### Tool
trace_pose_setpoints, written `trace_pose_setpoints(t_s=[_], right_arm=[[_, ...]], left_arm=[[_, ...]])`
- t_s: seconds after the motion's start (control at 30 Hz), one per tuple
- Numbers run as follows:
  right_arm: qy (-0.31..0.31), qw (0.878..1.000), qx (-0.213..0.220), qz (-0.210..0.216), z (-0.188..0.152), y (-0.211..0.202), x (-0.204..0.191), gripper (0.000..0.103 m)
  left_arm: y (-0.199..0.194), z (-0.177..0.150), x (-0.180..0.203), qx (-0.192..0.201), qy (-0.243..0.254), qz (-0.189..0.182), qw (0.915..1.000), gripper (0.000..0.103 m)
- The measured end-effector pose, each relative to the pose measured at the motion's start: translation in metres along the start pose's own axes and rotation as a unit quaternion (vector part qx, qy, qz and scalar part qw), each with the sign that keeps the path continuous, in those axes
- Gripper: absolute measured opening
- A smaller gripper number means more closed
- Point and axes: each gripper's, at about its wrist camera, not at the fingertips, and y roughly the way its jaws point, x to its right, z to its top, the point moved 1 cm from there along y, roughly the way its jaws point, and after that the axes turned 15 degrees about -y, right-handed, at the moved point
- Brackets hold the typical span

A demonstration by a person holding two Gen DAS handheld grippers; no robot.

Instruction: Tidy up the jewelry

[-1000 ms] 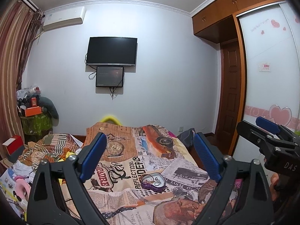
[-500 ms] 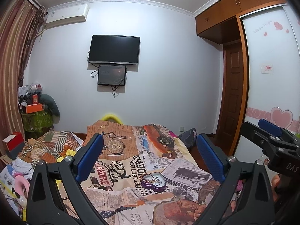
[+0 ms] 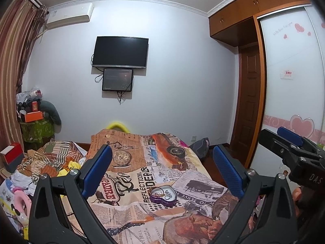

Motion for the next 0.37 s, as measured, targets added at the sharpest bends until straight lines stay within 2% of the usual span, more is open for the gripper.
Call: trace_pose_setpoints(t_s=[0.37], right_arm=[[0.0, 1.0, -0.002, 0.0, -0.0008, 0.001, 0.0, 0.097]], left_arm=[[0.0021, -0.0007, -0.0008, 0.0, -0.001, 0.001, 1.0, 0.1]])
